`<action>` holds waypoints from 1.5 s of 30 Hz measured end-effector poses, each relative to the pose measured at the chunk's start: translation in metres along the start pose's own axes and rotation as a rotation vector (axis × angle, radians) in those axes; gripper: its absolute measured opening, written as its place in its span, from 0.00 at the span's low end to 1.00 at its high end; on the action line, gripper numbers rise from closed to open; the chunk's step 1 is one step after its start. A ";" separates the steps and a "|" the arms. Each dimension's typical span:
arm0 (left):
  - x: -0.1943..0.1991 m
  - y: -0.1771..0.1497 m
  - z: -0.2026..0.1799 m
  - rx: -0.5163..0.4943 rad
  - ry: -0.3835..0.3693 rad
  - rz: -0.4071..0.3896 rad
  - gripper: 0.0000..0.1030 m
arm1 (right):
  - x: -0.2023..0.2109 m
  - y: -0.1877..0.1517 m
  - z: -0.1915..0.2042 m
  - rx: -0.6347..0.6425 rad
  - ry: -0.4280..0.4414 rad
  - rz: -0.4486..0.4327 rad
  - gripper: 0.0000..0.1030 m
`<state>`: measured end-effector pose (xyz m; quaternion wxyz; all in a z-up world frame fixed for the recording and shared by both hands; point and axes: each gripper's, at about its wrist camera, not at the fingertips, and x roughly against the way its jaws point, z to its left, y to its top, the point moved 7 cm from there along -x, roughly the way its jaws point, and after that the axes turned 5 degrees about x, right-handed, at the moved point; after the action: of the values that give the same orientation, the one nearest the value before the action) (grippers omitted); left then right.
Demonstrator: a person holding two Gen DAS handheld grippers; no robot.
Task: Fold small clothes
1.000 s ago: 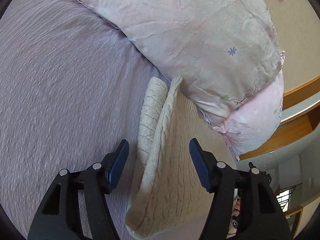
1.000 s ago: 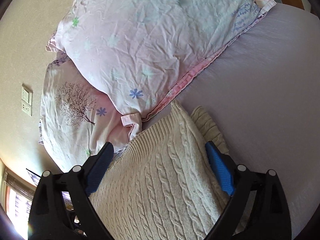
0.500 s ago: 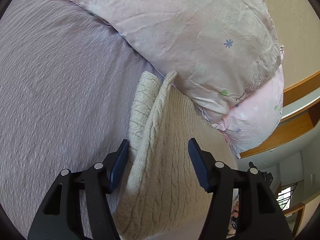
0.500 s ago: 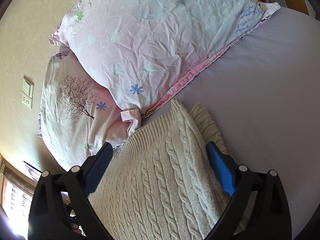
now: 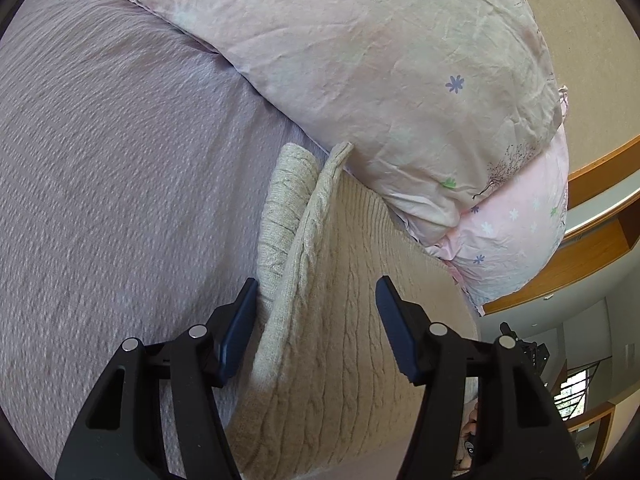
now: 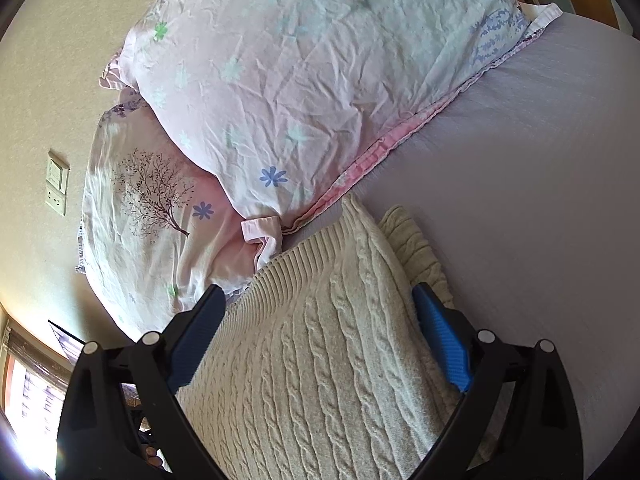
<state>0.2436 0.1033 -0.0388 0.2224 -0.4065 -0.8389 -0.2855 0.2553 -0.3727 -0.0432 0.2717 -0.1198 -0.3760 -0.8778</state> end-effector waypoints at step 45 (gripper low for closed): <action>-0.088 -0.071 -0.177 -0.183 -0.106 0.145 0.79 | 0.028 0.006 -0.041 0.035 0.057 0.245 0.91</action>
<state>0.2613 -0.0988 0.0176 0.1600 -0.4993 -0.7883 -0.3220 0.2356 -0.4170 -0.0561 0.3894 -0.1349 -0.3658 -0.8345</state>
